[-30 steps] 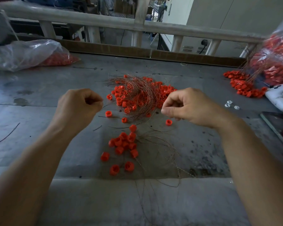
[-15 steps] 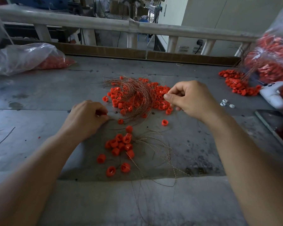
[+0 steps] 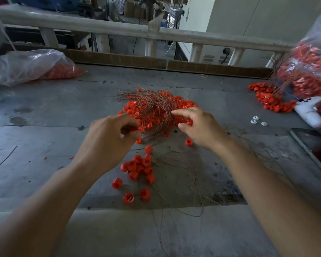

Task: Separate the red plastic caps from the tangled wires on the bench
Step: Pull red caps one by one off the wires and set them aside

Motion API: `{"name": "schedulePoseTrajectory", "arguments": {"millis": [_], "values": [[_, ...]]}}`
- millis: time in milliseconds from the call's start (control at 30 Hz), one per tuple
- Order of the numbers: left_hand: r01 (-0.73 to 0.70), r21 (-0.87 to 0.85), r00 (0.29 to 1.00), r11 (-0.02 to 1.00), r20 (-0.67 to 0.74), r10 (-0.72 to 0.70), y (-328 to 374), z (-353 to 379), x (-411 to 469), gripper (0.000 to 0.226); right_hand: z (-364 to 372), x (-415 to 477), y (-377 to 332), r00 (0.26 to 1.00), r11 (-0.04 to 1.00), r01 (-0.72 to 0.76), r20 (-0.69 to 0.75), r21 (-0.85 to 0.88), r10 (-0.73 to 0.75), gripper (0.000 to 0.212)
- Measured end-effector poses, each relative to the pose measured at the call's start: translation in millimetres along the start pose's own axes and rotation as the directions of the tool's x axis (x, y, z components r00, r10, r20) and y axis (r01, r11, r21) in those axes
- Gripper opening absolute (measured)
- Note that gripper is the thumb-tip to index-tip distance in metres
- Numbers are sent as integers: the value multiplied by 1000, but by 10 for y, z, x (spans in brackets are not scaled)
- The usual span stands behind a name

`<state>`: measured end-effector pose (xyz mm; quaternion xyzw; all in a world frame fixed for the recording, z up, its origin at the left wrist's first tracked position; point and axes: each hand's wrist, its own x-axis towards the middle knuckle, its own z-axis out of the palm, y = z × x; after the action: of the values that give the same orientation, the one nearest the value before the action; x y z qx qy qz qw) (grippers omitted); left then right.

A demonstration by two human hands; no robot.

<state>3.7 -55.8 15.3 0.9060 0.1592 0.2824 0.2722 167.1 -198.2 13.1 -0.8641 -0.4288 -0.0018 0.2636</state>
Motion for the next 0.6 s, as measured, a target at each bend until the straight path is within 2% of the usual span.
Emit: {"name": "schedulePoseTrajectory", "arguments": {"millis": [133, 333, 600], "values": [[-5, -8, 1000, 1000, 3, 5, 18, -5, -3, 11, 69, 15, 11, 996, 1000, -6, 87, -28, 8, 42], [-20, -3, 1000, 1000, 5, 20, 41, -16, -12, 11, 68, 42, 25, 1000, 999, 12, 29, -36, -11, 35], [-30, -14, 999, 999, 20, 30, 61, -14, -31, 13, 83, 33, 34, 998, 998, 14, 69, -54, -10, 36]]}}
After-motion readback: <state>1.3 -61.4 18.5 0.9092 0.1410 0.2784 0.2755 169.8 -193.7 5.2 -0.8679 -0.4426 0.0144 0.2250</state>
